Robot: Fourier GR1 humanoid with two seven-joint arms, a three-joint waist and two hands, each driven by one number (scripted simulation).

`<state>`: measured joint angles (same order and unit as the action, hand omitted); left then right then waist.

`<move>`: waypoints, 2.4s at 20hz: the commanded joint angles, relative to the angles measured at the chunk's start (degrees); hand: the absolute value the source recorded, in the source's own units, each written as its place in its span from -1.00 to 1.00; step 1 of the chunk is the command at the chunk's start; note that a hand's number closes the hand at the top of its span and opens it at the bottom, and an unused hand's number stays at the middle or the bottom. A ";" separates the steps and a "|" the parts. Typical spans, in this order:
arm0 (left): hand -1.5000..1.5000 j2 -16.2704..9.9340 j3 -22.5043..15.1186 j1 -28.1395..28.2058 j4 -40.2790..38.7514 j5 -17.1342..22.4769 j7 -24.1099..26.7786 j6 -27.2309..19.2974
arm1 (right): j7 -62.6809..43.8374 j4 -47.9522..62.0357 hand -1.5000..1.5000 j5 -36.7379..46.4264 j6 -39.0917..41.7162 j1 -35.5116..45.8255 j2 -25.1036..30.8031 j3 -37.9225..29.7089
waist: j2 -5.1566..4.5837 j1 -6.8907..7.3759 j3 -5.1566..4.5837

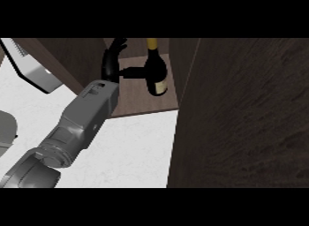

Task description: Pick up the wine, place it into the cabinet and close the cabinet

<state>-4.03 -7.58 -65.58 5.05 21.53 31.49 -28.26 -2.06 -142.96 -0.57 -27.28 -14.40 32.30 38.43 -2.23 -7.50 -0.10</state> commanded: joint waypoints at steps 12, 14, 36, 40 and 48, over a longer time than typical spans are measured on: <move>1.00 0.93 4.70 -2.64 3.74 3.80 5.47 13.22 | -0.98 -6.69 -1.00 -2.90 0.86 -2.83 1.04 -0.44 | 0.38 1.35 -0.02; 1.00 1.81 5.88 -3.22 4.61 4.90 5.67 14.89 | -3.33 -8.61 -1.00 -3.10 0.36 -2.75 1.52 -1.85 | 0.80 2.46 -0.04; -1.00 4.03 0.94 3.63 14.64 9.72 2.62 23.39 | -4.71 -11.20 -1.00 -1.35 -2.21 -7.11 3.72 -3.69 | 2.72 5.79 0.05; -1.00 4.03 -1.84 7.97 19.64 10.26 1.04 26.02 | -3.97 -14.03 -1.00 -2.53 -1.95 -10.11 5.64 -4.77 | 3.29 6.63 0.06; -1.00 4.03 -9.05 21.29 35.04 14.38 -1.71 25.96 | -4.23 -12.40 -1.00 -1.25 -3.13 -9.73 4.40 -3.38 | 3.42 7.76 0.04</move>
<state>0.00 -13.58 -50.20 33.41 34.35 30.63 -2.27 -1.54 -144.00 -0.89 -29.47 -20.97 36.24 33.72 1.05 -0.19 -0.04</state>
